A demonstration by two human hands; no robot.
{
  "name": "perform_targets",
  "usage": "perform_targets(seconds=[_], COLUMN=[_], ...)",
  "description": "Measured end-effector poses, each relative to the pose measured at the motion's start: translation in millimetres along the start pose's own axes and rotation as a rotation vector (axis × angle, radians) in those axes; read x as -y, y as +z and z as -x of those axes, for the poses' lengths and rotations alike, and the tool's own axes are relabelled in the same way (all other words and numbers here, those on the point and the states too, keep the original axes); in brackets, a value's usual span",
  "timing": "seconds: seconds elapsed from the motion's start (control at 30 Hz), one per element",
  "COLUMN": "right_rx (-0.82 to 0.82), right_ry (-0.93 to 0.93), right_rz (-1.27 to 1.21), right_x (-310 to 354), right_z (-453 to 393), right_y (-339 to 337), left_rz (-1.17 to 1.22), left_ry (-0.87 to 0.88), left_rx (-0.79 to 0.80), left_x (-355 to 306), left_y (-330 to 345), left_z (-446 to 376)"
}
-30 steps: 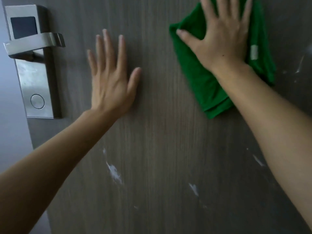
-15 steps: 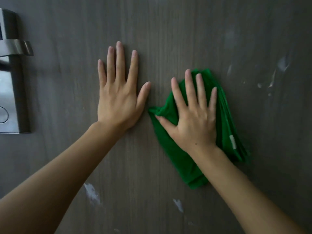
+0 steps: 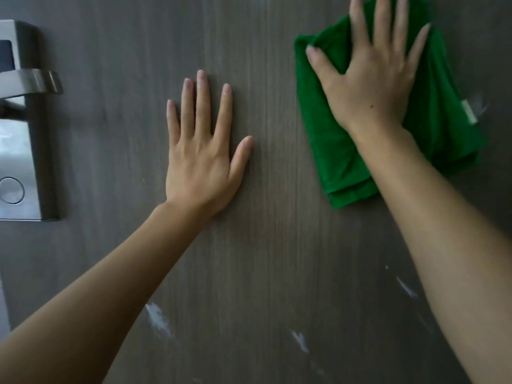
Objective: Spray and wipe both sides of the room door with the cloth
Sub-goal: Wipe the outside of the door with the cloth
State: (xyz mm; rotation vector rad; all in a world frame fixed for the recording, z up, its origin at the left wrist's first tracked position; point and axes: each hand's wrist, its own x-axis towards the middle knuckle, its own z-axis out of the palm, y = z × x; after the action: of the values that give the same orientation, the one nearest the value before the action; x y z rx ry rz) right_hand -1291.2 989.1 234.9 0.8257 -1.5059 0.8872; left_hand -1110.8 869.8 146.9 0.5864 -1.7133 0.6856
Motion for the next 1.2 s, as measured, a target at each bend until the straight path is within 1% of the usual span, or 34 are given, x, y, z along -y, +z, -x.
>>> perform_targets(seconds=[0.07, 0.13, 0.2, 0.27, 0.33, 0.43, 0.5, 0.67, 0.77, 0.9, 1.0, 1.1, 1.2], right_rx=[0.005, 0.028, 0.053, 0.091, 0.108, 0.072, 0.063, 0.050, 0.019, -0.021, -0.020, 0.030, 0.059], right_ry=[0.015, -0.011, -0.065, -0.161, -0.275, -0.401, -0.355, -0.029, 0.051, 0.121, 0.086, -0.028, -0.180], right_rz=[-0.010, -0.008, -0.008, 0.005, 0.012, -0.007, -0.005, 0.063, 0.072, 0.040, 0.028, 0.038, 0.043], right_x=[4, 10, 15, 15, 8, -12, -34, -83, -90, -82, -74, -75, -90], right_z=[26, 62, 101, 131, 140, 118, 91, 32, 29, 47, 82, 119, 103], right_y=[1, 3, 4, 7, 8, 6, 2, -14, -13, -7, -5, -2, -4], left_rz=[0.004, 0.002, 0.000, -0.004, 0.002, 0.036, 0.056, 0.065, 0.035, -0.013, -0.018, -0.014, -0.024], left_ry=[0.002, 0.006, 0.005, 0.002, 0.001, -0.032, -0.028, 0.144, 0.169, 0.179, 0.184, 0.187, 0.184], left_rx=[0.002, 0.007, 0.010, 0.016, 0.026, 0.052, 0.053, 0.037, 0.052, 0.036, 0.010, 0.002, -0.001], left_x=[0, -1, -1, -1, -1, -5, -13, -52, -64, -64, -65, -65, -65], left_y=[0, -1, -2, -2, -2, -5, -7, 2, 11, 16, 16, 17, 17], left_z=[0, 0, 0, 0, -1, -1, 4, 16, 18, 19, 19, 20, 20])
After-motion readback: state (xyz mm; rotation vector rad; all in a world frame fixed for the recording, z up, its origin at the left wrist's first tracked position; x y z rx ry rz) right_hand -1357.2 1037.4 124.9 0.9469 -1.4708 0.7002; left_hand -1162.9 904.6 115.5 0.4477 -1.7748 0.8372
